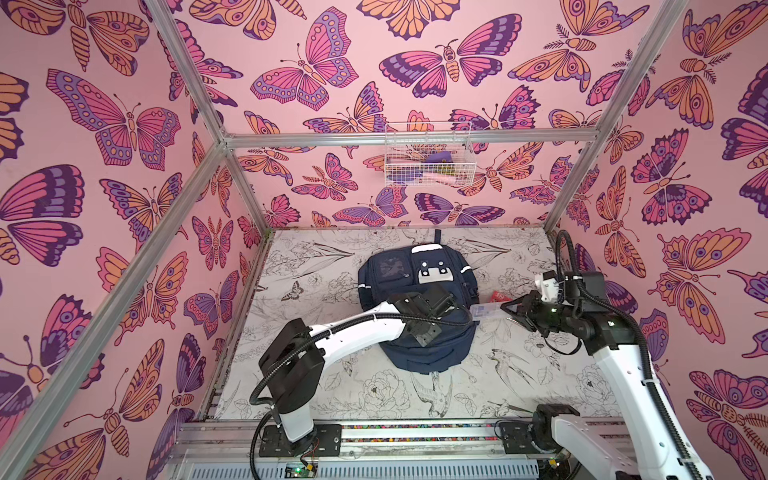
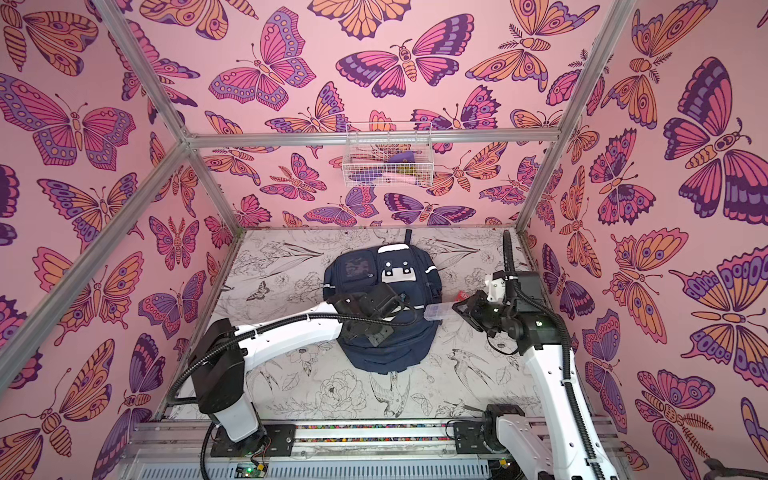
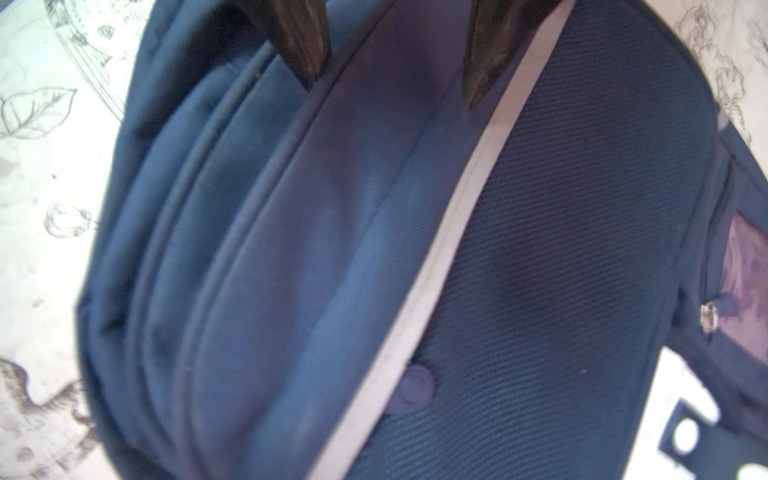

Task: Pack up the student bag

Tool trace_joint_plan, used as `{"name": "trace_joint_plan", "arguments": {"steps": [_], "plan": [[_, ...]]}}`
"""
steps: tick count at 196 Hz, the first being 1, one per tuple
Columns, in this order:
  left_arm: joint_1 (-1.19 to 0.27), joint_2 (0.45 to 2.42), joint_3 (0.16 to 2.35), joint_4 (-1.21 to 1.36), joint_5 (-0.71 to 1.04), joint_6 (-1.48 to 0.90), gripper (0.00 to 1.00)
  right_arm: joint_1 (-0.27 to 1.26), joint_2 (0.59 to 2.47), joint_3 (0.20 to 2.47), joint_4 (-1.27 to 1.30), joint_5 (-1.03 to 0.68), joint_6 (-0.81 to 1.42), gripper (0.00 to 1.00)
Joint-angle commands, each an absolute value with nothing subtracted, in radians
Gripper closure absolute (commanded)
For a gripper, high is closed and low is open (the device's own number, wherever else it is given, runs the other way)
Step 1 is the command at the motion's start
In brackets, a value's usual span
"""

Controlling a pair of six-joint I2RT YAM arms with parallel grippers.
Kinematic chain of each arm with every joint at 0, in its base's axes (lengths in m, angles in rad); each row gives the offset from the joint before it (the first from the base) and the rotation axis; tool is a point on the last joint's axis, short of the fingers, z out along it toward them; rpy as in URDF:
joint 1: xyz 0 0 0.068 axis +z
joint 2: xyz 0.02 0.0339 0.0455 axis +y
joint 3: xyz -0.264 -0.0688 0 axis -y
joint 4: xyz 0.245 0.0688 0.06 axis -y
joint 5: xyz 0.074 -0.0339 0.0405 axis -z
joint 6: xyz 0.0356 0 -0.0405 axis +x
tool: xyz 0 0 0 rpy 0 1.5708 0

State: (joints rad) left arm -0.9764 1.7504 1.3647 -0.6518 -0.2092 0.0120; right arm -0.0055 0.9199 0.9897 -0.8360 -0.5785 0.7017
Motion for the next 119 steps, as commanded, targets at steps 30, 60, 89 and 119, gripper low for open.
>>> {"name": "trace_joint_plan", "arguments": {"steps": [30, 60, 89, 119], "plan": [[-0.970, 1.735, 1.365, -0.633, -0.300, -0.008, 0.92, -0.010, 0.897, 0.977, -0.883, -0.578, 0.655, 0.97], [-0.926, 1.697, 1.362, -0.624, -0.245, -0.060, 1.00, -0.009, 0.893, 0.958, -0.868, -0.603, 0.660, 0.96], [-0.846, 1.612, 1.327, -0.562, -0.112, -0.127, 1.00, 0.009, 0.881, 0.910, -0.796, -0.632, 0.709, 0.94], [-0.768, 1.529, 1.269, -0.494, 0.024, -0.185, 1.00, 0.116, 0.882, 0.838, -0.602, -0.611, 0.840, 0.93]]}}
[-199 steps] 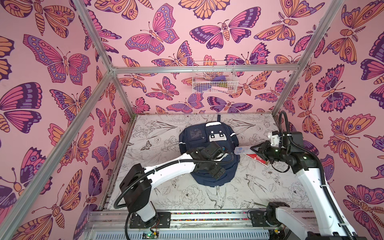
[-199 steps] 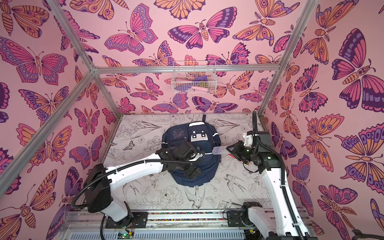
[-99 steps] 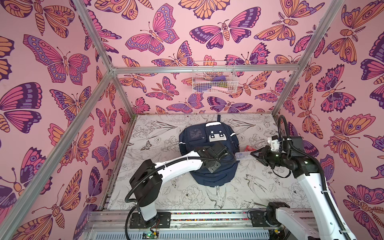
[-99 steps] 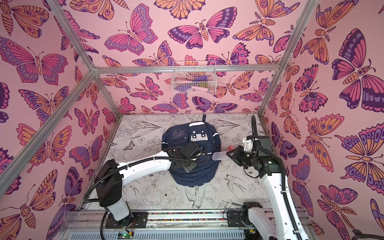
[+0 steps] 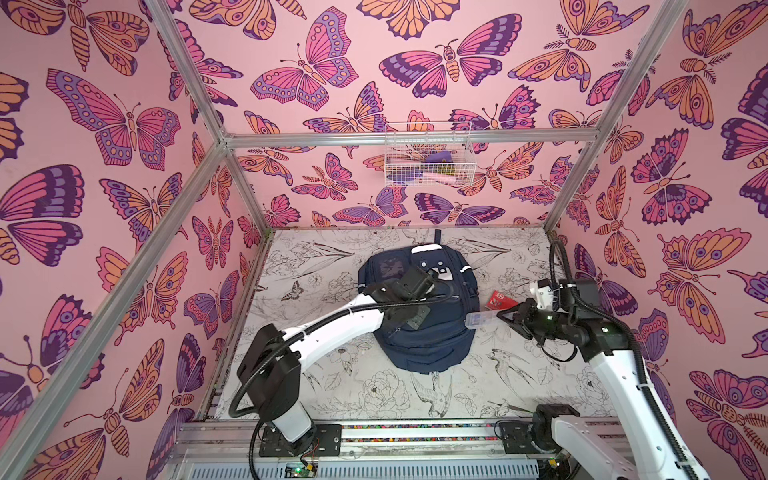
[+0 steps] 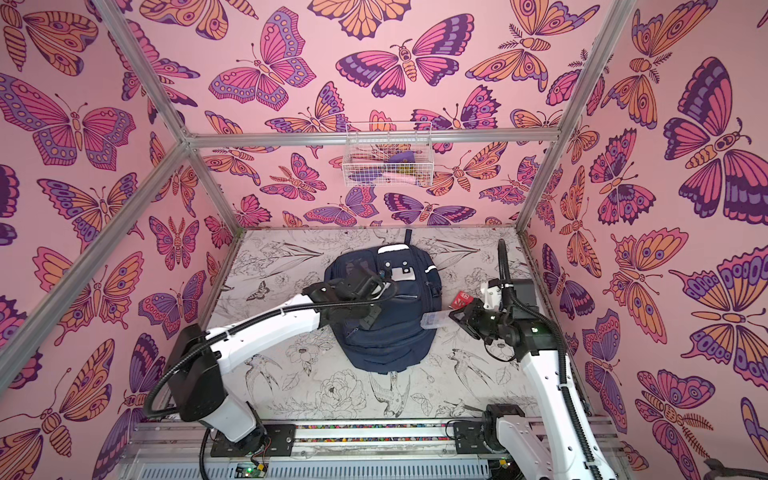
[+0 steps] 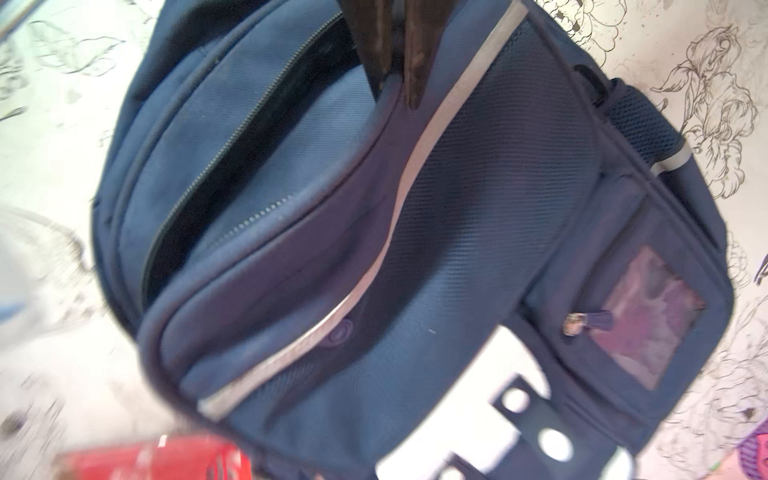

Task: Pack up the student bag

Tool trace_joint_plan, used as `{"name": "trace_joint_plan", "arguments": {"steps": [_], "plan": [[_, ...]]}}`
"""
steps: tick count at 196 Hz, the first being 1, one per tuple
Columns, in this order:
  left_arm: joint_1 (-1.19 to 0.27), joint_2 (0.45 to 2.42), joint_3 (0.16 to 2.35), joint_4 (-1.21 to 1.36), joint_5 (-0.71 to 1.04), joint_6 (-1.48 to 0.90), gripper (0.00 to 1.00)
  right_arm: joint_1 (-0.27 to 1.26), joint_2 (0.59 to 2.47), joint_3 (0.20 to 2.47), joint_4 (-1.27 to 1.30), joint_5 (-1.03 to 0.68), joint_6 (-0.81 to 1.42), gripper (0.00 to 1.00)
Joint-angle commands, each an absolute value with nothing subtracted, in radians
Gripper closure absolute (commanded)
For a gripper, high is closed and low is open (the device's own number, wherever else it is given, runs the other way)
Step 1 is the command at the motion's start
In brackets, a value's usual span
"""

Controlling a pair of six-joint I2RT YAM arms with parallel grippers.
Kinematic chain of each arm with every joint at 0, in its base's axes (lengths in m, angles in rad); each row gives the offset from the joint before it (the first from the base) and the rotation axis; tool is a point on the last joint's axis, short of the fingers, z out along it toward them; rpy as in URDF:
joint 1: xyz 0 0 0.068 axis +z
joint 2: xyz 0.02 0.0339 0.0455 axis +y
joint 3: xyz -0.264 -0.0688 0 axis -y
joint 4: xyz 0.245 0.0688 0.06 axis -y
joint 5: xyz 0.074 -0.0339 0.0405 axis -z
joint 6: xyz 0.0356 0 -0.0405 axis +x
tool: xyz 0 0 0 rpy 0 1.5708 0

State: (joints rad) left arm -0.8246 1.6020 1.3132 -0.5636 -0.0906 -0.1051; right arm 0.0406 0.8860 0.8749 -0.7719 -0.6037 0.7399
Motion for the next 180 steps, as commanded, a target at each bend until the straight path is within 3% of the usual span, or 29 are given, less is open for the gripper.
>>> {"name": "trace_joint_plan", "arguments": {"steps": [1, 38, 88, 98, 118, 133, 151, 180], "plan": [[-0.767, 1.528, 1.267, -0.491, 0.030, -0.187, 1.00, 0.122, 0.884, 0.837, -0.595, -0.608, 0.845, 0.93], [-0.736, 1.470, 1.216, -0.423, 0.139, -0.172, 1.00, 0.288, 0.968, 0.779, -0.268, -0.537, 1.001, 0.93], [-0.717, 1.460, 1.211, -0.408, 0.174, -0.197, 1.00, 0.489, 1.201, 0.826, -0.062, -0.439, 1.062, 0.93], [-0.714, 1.457, 1.206, -0.406, 0.179, -0.202, 1.00, 0.529, 1.257, 0.854, -0.036, -0.414, 1.065, 0.83], [-0.707, 1.450, 1.193, -0.397, 0.189, -0.212, 1.00, 0.583, 1.368, 0.969, -0.122, -0.400, 1.006, 0.49], [-0.700, 1.441, 1.179, -0.390, 0.200, -0.221, 1.00, 0.597, 1.371, 1.028, -0.242, -0.323, 0.950, 0.35], [-0.691, 1.427, 1.160, -0.377, 0.207, -0.227, 1.00, 0.583, 1.337, 1.028, -0.342, -0.257, 0.917, 0.28], [-0.675, 1.416, 1.138, -0.360, 0.209, -0.240, 1.00, 0.549, 1.276, 1.029, -0.503, -0.190, 0.844, 0.29]]}}
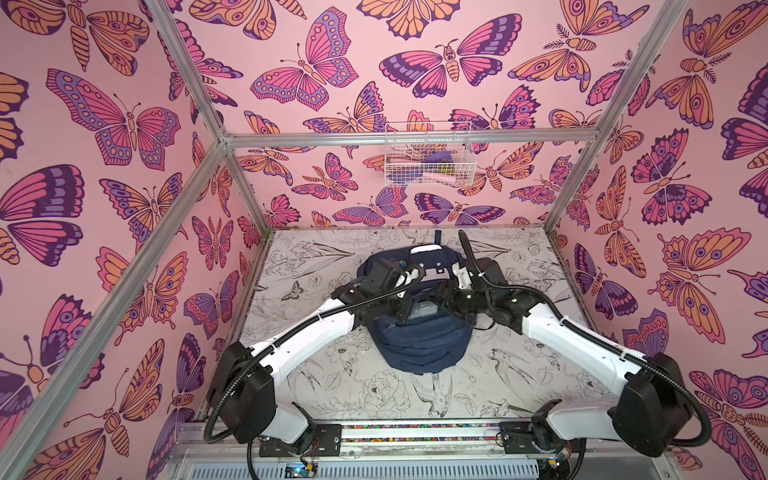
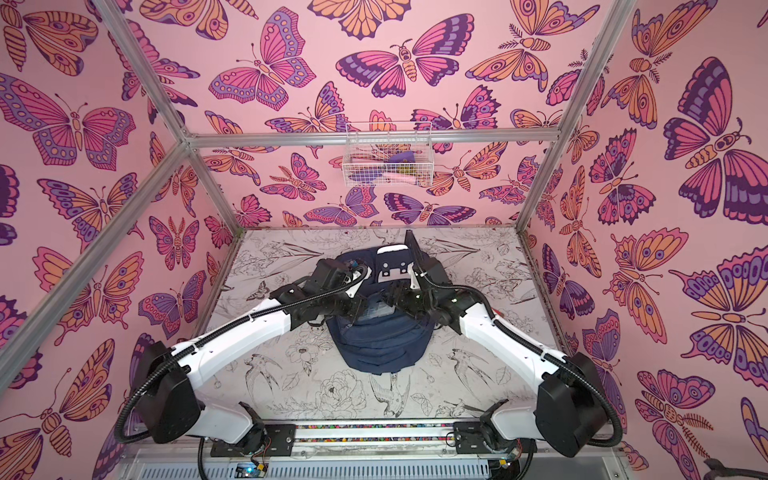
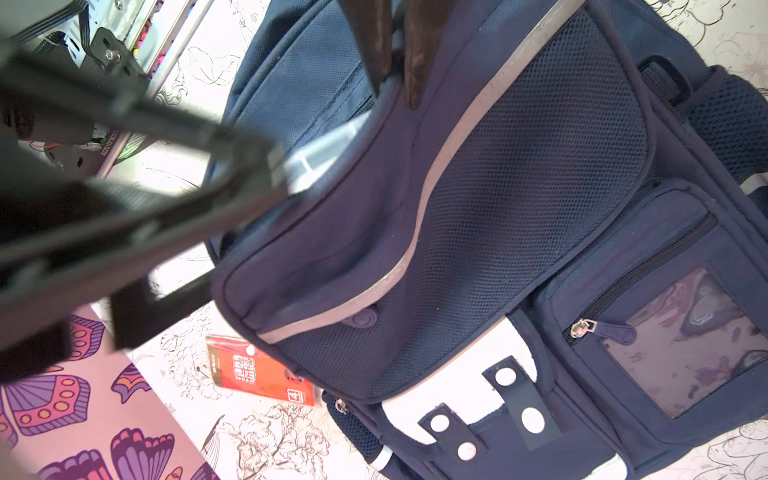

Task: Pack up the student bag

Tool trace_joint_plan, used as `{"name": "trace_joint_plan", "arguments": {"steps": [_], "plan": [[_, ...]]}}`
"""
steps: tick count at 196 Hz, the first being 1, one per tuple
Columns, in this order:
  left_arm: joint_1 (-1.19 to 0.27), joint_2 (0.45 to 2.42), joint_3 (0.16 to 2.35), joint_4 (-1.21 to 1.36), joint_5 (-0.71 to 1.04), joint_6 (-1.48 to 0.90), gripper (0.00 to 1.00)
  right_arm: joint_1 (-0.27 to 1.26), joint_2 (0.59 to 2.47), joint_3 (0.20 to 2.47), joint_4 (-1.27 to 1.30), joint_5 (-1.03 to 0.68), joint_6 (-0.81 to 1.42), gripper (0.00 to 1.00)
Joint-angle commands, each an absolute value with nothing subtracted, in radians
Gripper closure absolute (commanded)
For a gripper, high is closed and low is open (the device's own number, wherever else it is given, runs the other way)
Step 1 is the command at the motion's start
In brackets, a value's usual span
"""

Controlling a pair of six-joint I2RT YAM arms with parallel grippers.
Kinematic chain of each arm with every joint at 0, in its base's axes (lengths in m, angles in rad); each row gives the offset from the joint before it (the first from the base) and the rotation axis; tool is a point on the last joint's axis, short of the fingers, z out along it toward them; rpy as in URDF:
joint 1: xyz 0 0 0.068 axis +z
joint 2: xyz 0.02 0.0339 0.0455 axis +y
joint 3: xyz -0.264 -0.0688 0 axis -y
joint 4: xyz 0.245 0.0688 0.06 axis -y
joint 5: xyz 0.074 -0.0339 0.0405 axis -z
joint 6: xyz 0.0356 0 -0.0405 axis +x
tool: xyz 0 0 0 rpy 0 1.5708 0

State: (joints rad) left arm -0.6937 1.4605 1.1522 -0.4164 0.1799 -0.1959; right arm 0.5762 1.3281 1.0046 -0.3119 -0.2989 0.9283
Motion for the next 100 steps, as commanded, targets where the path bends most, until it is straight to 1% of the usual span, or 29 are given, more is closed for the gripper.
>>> {"name": "trace_joint_plan", "arguments": {"steps": [1, 13, 23, 27, 35, 40, 54, 66, 75, 100], "plan": [[-0.675, 1.417, 1.138, -0.360, 0.210, -0.241, 1.00, 0.548, 1.274, 1.029, -0.508, -0.188, 0.842, 0.29], [-0.671, 1.415, 1.133, -0.355, 0.216, -0.247, 1.00, 0.536, 1.239, 1.022, -0.553, -0.155, 0.825, 0.30], [-0.669, 1.413, 1.128, -0.350, 0.221, -0.248, 1.00, 0.535, 1.212, 1.012, -0.563, -0.142, 0.815, 0.35], [-0.668, 1.411, 1.127, -0.349, 0.222, -0.248, 1.00, 0.535, 1.208, 1.007, -0.559, -0.148, 0.815, 0.39], [-0.666, 1.408, 1.127, -0.348, 0.230, -0.247, 1.00, 0.535, 1.205, 0.989, -0.525, -0.184, 0.819, 0.53], [-0.665, 1.409, 1.124, -0.347, 0.233, -0.247, 1.00, 0.537, 1.210, 0.978, -0.498, -0.218, 0.825, 0.59], [-0.664, 1.404, 1.125, -0.348, 0.237, -0.242, 1.00, 0.551, 1.250, 0.976, -0.457, -0.277, 0.829, 0.70], [-0.660, 1.402, 1.124, -0.344, 0.239, -0.246, 1.00, 0.569, 1.291, 1.010, -0.488, -0.277, 0.806, 0.75], [-0.659, 1.402, 1.121, -0.338, 0.245, -0.250, 1.00, 0.577, 1.311, 1.025, -0.495, -0.267, 0.796, 0.81], [-0.658, 1.408, 1.123, -0.337, 0.266, -0.250, 1.00, 0.577, 1.353, 1.014, -0.426, -0.280, 0.821, 0.88]]}}
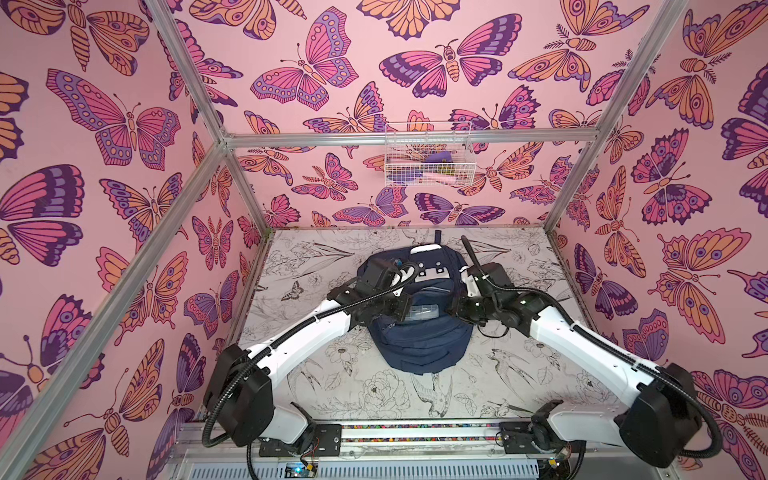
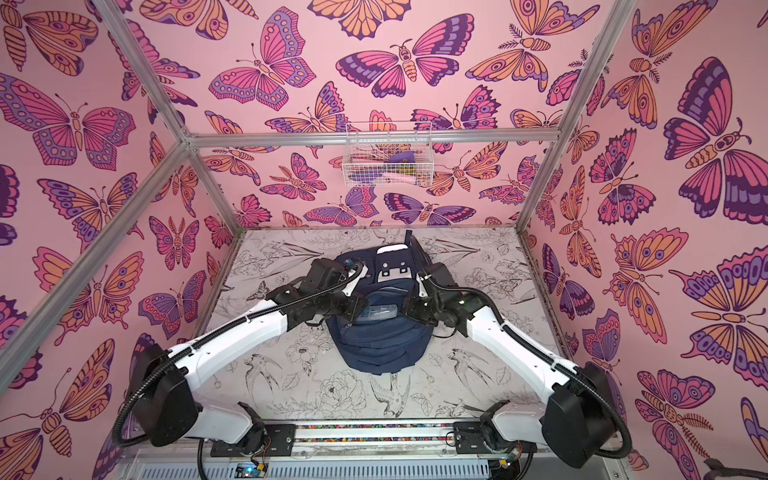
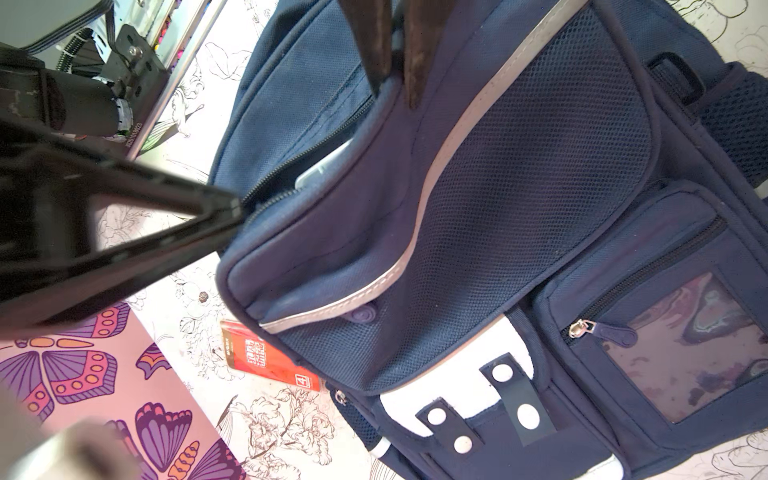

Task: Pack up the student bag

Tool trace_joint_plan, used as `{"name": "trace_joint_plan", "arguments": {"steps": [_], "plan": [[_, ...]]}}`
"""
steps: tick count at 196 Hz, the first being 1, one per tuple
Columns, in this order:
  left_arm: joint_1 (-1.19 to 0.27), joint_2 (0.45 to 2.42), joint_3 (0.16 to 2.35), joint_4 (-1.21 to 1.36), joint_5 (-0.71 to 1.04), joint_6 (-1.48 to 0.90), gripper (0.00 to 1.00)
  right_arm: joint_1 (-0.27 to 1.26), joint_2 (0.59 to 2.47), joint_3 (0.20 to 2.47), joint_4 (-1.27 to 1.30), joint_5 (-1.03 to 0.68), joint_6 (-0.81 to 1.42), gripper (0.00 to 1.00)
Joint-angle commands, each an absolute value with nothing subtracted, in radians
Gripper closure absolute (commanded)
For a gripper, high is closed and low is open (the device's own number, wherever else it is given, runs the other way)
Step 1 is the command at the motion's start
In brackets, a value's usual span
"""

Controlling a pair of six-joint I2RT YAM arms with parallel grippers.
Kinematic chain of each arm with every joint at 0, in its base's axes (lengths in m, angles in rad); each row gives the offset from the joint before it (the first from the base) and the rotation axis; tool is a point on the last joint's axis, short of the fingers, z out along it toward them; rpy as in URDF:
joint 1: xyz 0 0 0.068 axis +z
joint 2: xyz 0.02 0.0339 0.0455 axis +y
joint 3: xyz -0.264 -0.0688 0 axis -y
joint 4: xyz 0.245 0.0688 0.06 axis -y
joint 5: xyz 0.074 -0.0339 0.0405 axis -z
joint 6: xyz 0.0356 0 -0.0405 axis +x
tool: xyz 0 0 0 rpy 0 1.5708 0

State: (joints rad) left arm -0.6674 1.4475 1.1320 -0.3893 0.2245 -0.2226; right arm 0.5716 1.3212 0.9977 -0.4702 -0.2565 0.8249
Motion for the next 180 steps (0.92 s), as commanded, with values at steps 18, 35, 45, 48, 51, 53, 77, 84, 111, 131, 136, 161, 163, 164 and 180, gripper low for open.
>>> {"name": "trace_joint_plan", "arguments": {"steps": [18, 35, 45, 48, 51, 53, 77, 84, 111, 131, 136, 161, 163, 164, 180], "plan": [[-0.657, 1.413, 1.119, -0.337, 0.270, -0.248, 1.00, 0.585, 1.401, 1.015, -0.388, -0.301, 0.840, 0.90], [-0.656, 1.414, 1.119, -0.334, 0.279, -0.254, 1.00, 0.589, 1.429, 1.015, -0.365, -0.301, 0.849, 0.90], [-0.656, 1.414, 1.115, -0.329, 0.285, -0.255, 1.00, 0.589, 1.442, 1.015, -0.348, -0.303, 0.854, 0.90], [-0.656, 1.414, 1.114, -0.327, 0.286, -0.256, 1.00, 0.589, 1.445, 1.015, -0.338, -0.303, 0.854, 0.90], [-0.656, 1.414, 1.112, -0.325, 0.285, -0.257, 1.00, 0.589, 1.448, 1.015, -0.330, -0.305, 0.857, 0.90], [-0.656, 1.414, 1.111, -0.324, 0.285, -0.257, 1.00, 0.589, 1.452, 1.016, -0.327, -0.307, 0.858, 0.90], [-0.655, 1.412, 1.098, -0.318, 0.296, -0.269, 1.00, 0.597, 1.496, 1.046, -0.305, -0.328, 0.868, 0.87], [-0.655, 1.412, 1.096, -0.316, 0.303, -0.269, 1.00, 0.600, 1.501, 1.059, -0.318, -0.319, 0.856, 0.84], [-0.655, 1.403, 1.079, -0.323, 0.291, -0.257, 1.00, 0.584, 1.438, 1.125, -0.528, -0.156, 0.766, 0.55], [-0.655, 1.396, 1.061, -0.327, 0.262, -0.244, 1.00, 0.531, 1.316, 1.108, -0.652, 0.021, 0.723, 0.39], [-0.654, 1.397, 1.057, -0.331, 0.256, -0.242, 1.00, 0.510, 1.284, 1.093, -0.665, 0.055, 0.710, 0.37], [-0.652, 1.393, 1.047, -0.340, 0.259, -0.242, 1.00, 0.312, 1.194, 1.040, -0.747, 0.073, 0.663, 0.32], [-0.652, 1.394, 1.046, -0.340, 0.258, -0.242, 1.00, 0.292, 1.192, 1.036, -0.753, 0.072, 0.662, 0.32], [-0.652, 1.394, 1.046, -0.341, 0.258, -0.242, 1.00, 0.282, 1.192, 1.034, -0.758, 0.071, 0.661, 0.32], [-0.651, 1.387, 1.046, -0.347, 0.258, -0.242, 1.00, 0.115, 1.199, 1.009, -0.808, 0.061, 0.666, 0.34]]}}
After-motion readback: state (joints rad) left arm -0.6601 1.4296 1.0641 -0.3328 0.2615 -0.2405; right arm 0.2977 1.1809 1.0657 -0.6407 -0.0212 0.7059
